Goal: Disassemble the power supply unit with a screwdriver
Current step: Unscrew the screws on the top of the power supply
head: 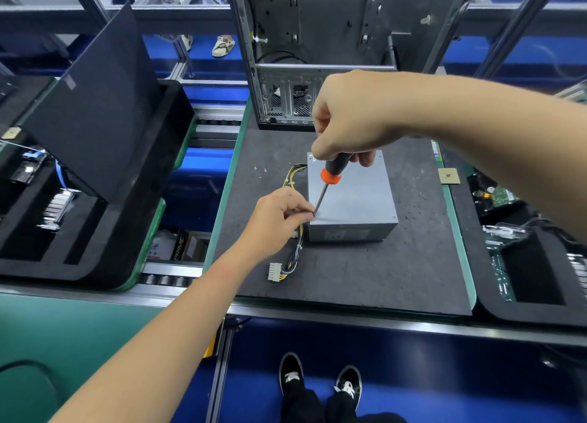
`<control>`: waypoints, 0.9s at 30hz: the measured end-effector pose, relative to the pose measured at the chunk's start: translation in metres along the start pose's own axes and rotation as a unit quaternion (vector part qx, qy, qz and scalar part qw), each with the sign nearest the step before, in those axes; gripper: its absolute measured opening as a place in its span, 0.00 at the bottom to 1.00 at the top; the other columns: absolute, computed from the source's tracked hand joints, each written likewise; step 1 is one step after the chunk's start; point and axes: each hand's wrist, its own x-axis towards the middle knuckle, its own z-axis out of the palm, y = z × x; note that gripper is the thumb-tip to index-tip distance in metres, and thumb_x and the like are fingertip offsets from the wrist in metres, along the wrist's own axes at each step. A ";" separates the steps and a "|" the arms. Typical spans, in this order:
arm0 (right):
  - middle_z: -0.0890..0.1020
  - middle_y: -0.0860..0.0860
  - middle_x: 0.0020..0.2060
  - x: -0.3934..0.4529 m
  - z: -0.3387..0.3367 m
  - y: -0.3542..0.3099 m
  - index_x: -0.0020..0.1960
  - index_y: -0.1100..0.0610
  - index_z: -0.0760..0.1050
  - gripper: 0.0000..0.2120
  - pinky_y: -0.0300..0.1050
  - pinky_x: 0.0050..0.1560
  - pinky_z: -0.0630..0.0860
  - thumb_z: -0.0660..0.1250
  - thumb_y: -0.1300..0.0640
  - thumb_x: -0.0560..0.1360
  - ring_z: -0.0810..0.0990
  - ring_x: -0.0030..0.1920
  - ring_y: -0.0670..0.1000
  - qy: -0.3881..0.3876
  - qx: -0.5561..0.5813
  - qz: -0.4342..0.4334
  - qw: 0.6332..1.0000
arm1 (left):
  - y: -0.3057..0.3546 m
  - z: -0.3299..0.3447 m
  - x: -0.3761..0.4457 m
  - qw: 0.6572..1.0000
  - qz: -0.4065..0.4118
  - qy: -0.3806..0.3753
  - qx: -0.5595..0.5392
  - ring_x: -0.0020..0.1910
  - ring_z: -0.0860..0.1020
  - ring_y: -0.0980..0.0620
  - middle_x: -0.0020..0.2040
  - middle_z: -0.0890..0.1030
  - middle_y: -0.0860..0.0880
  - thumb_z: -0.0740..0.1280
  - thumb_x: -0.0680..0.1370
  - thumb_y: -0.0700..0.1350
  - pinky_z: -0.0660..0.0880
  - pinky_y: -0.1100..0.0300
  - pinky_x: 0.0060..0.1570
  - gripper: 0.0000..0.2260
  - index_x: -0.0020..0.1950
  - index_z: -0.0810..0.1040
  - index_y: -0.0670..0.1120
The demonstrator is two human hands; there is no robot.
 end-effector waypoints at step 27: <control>0.79 0.44 0.21 0.011 0.001 -0.022 0.42 0.58 0.79 0.04 0.38 0.29 0.68 0.67 0.59 0.68 0.83 0.31 0.50 -0.057 -0.176 -0.132 0.974 | 0.009 -0.007 0.012 0.997 0.008 -0.072 0.027 0.42 0.78 0.57 0.42 0.79 0.52 0.71 0.72 0.33 0.75 0.65 0.47 0.03 0.40 0.82 0.40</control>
